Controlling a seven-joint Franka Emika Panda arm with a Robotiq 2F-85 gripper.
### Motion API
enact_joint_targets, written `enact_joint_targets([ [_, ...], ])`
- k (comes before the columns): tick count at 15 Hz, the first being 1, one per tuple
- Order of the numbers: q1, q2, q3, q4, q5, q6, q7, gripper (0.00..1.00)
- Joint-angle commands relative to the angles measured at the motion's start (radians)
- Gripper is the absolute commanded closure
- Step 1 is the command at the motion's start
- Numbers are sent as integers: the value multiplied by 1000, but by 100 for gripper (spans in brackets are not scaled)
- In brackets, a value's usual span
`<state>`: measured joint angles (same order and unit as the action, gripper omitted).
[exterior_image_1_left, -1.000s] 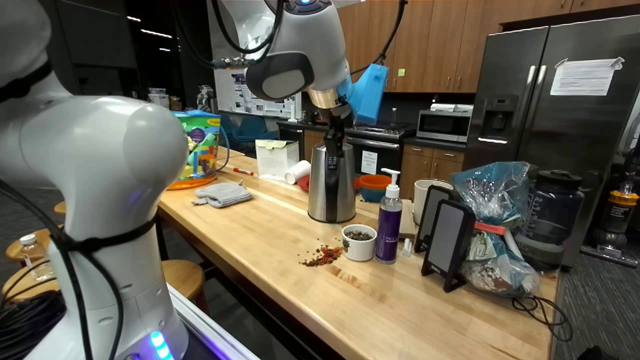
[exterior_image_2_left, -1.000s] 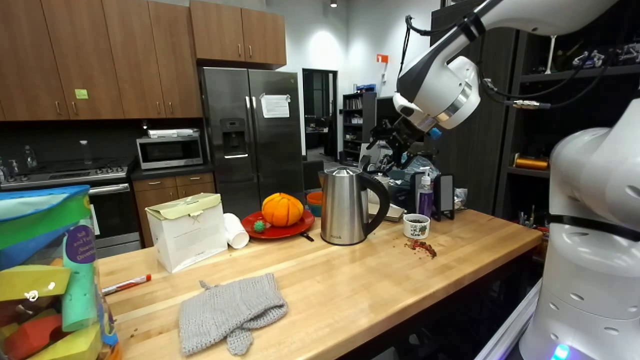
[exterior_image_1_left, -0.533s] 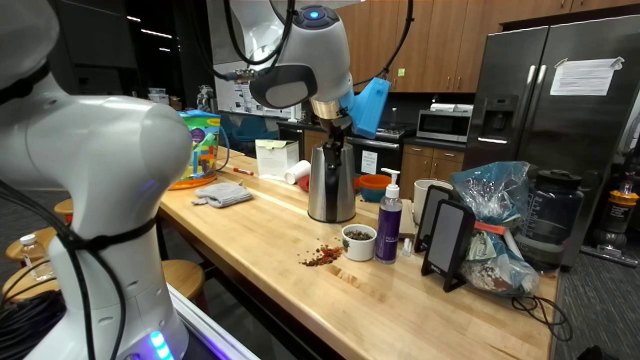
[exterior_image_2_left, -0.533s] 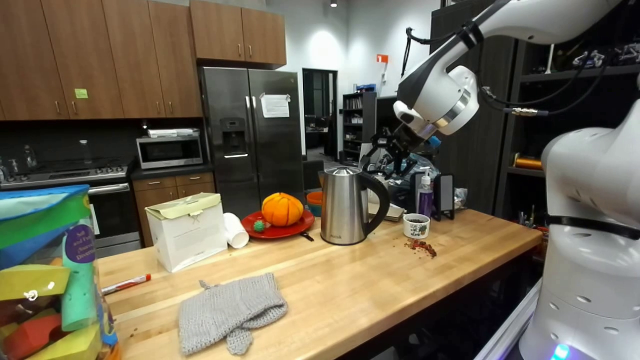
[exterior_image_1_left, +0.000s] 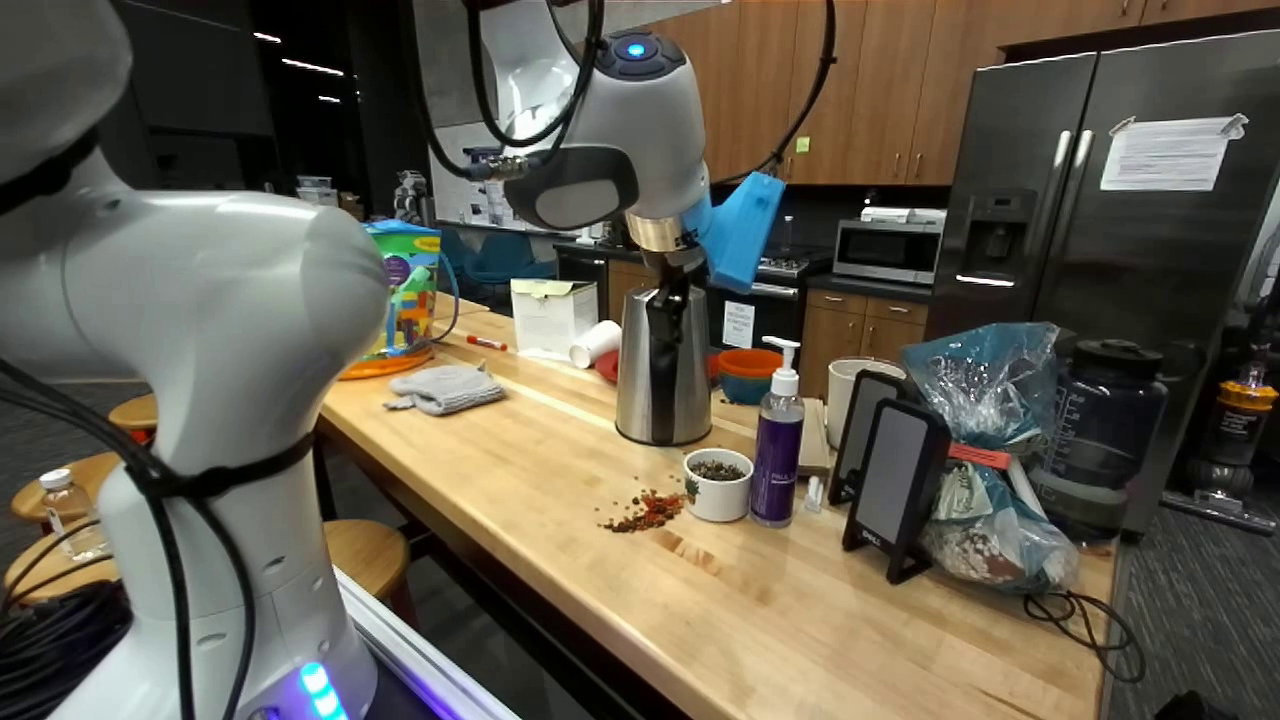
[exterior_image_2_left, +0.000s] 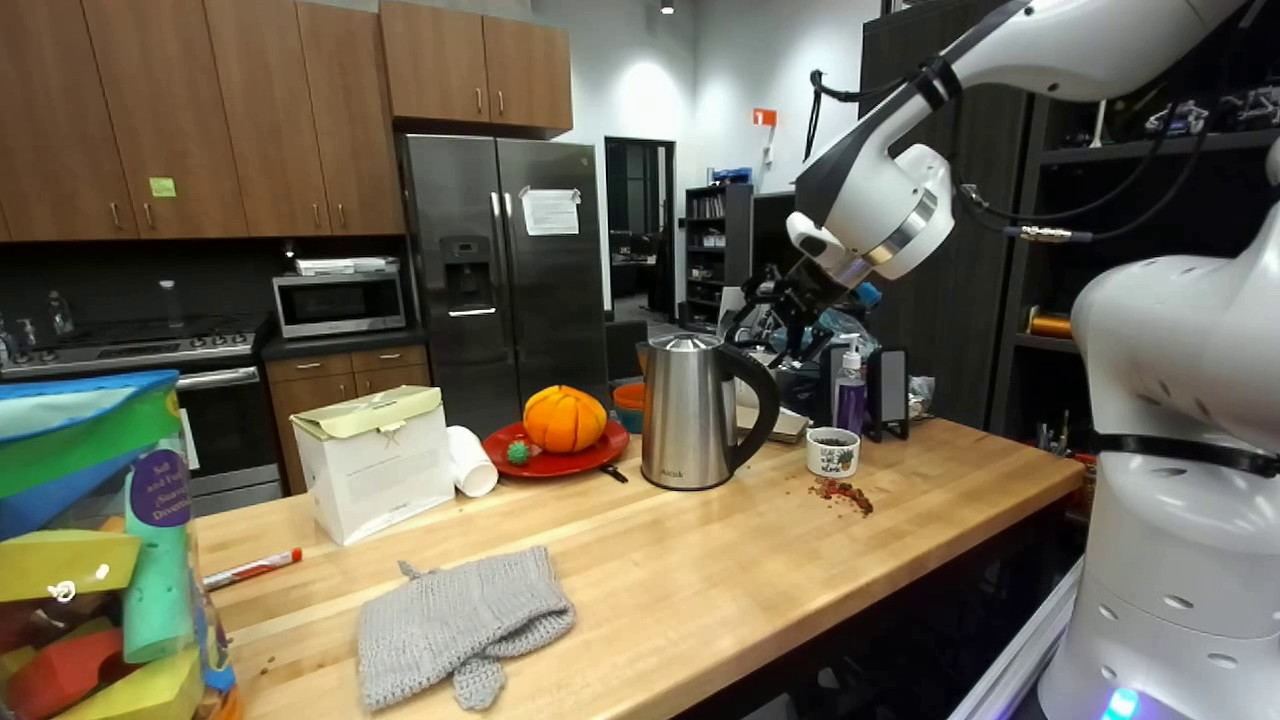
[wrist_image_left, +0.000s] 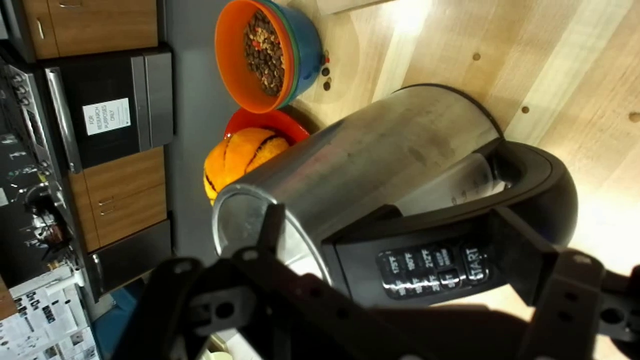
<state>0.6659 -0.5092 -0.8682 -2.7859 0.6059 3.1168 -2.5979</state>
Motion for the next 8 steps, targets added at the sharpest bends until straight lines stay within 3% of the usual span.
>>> enact_joint_targets([
  [1,48,-13,-43,1,-19,47,0,0],
  [8,76,-14,-63,2,-22,82,0,0],
])
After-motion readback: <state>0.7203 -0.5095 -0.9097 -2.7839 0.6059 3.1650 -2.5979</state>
